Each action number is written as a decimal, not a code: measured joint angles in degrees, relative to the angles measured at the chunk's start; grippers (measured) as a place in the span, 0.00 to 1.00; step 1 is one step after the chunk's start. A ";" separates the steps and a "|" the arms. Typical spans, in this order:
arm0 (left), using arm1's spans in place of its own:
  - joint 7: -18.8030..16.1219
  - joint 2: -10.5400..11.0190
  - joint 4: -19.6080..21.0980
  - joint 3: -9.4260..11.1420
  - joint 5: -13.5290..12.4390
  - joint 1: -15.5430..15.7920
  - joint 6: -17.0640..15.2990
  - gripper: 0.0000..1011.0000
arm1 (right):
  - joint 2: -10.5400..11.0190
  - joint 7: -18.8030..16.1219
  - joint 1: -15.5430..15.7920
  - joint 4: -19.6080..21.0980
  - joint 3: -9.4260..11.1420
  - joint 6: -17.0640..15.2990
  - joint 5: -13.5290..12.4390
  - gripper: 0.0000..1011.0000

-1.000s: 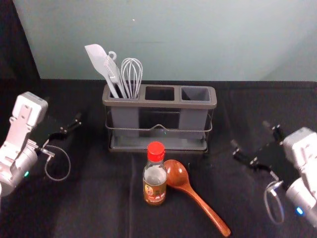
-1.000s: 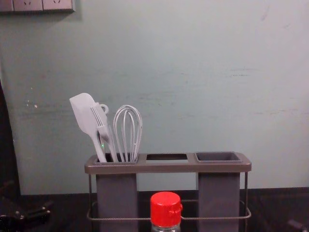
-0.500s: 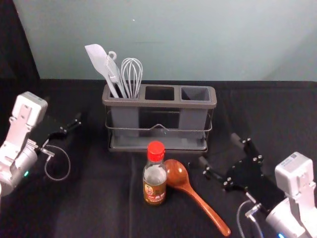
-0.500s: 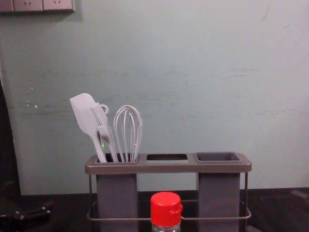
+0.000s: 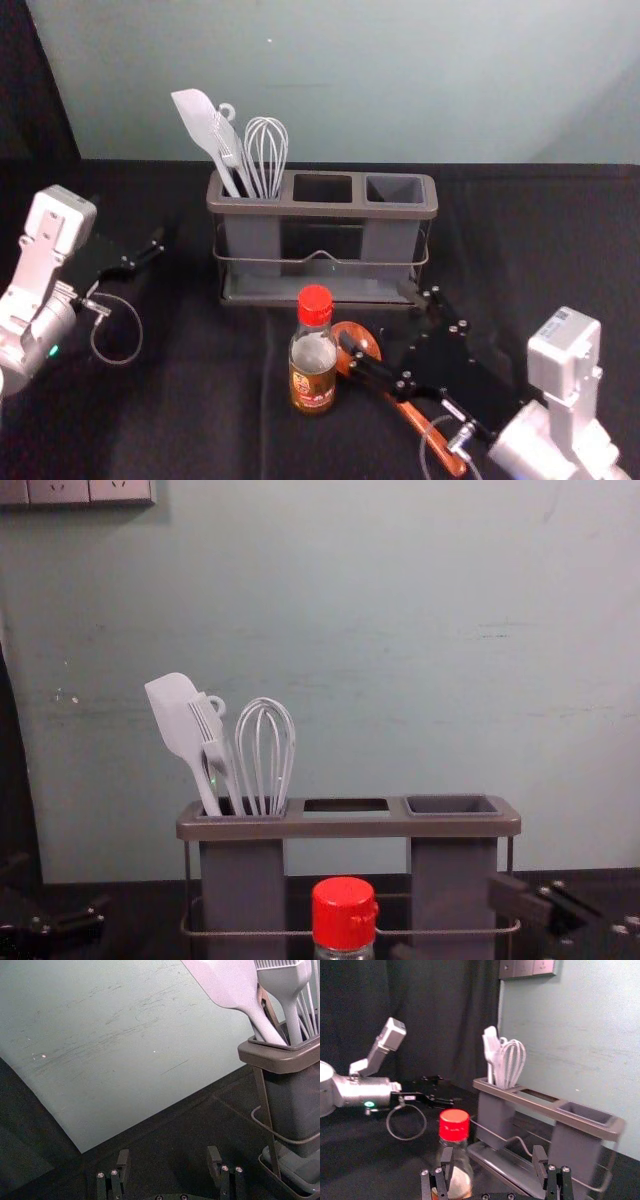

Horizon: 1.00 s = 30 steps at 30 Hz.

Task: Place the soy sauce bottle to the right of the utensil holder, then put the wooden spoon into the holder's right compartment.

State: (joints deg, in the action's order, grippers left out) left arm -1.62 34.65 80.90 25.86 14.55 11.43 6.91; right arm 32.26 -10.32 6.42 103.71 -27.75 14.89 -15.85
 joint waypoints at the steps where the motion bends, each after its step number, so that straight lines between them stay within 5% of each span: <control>1: 0.00 0.00 0.00 0.00 0.00 0.00 0.00 0.99 | -0.29 -0.35 -0.28 -0.15 -0.14 -0.08 -0.05 0.99; 21: 0.00 0.00 0.00 0.00 0.00 0.00 0.00 0.99 | -7.53 -7.20 -5.91 -5.48 -2.49 -1.82 -0.58 0.99; 30: 0.00 0.00 0.00 0.00 0.00 0.00 0.00 0.99 | -9.33 -8.72 -5.75 -6.38 -1.97 -1.35 -0.54 0.83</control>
State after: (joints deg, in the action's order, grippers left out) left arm -1.62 34.64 80.90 25.86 14.55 11.43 6.91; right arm 22.93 -19.05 0.67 97.33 -29.73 13.54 -16.38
